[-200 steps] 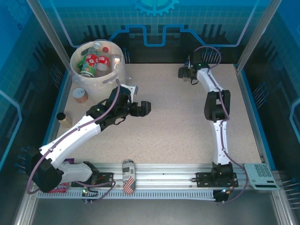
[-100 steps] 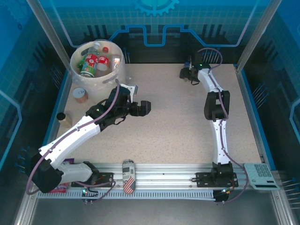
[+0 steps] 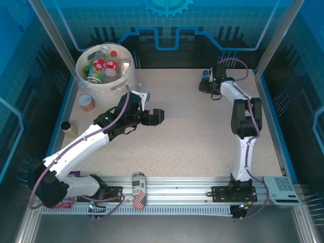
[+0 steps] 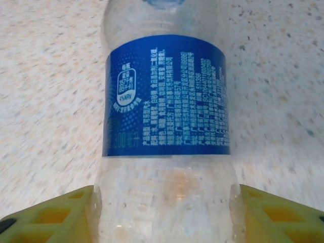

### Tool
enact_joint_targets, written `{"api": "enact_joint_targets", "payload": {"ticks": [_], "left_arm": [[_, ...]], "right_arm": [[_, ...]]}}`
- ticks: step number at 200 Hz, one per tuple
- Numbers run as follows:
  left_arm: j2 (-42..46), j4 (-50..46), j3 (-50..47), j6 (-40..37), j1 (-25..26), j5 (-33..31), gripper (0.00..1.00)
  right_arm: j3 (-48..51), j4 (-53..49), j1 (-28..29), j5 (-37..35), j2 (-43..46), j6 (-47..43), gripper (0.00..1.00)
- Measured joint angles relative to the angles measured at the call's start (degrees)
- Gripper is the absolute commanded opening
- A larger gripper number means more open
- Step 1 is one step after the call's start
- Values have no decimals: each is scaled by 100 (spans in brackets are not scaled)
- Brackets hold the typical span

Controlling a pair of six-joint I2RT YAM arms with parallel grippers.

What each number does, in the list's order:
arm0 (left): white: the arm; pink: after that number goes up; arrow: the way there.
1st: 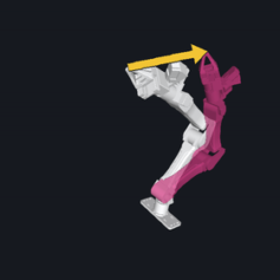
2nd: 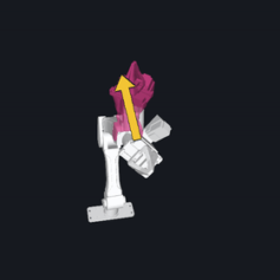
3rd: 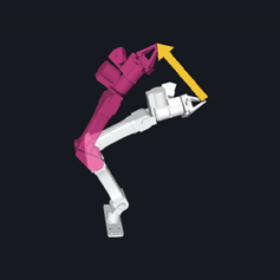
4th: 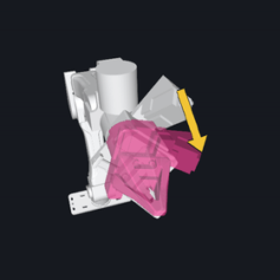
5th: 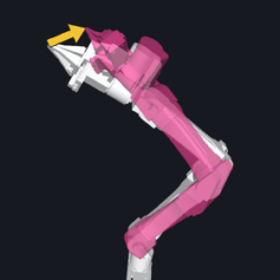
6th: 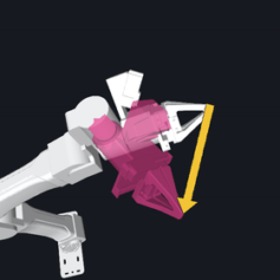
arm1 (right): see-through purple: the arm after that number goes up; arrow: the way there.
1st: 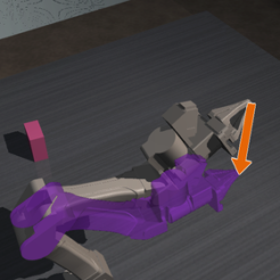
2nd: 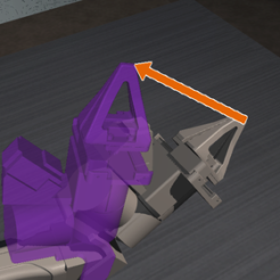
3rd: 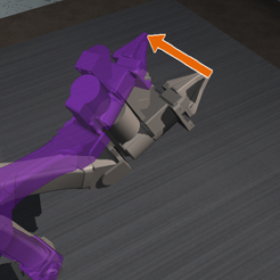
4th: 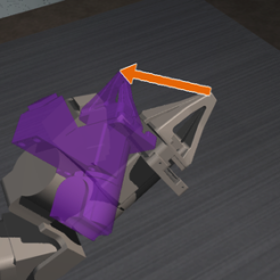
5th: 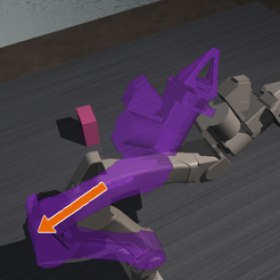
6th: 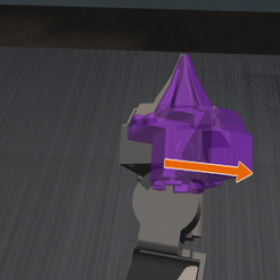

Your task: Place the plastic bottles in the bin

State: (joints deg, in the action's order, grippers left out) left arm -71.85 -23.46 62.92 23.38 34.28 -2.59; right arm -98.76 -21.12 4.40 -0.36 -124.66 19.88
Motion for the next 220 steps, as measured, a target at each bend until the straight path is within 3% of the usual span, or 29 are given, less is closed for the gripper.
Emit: {"api": "enact_joint_targets", "payload": {"ticks": [47,90,131,184,220], "left_arm": [[-481,588,232,553,-72,452,99],[-1119,1716,251,1445,-278,1084,99],[-1998,2658,428,2170,-275,1637,99],[-2481,3036,564,2590,-162,1749,99],[-2481,3366,564,2815,-153,1764,82]], "right_arm": [[3287,1991,-7,1303,2660,-13,54],[5191,3327,195,2203,3906,-59,52],[6011,3895,898,2406,4546,-55,51],[6247,4323,1480,2461,5080,52,51],[6279,4439,1681,2461,5110,120,51]]}}
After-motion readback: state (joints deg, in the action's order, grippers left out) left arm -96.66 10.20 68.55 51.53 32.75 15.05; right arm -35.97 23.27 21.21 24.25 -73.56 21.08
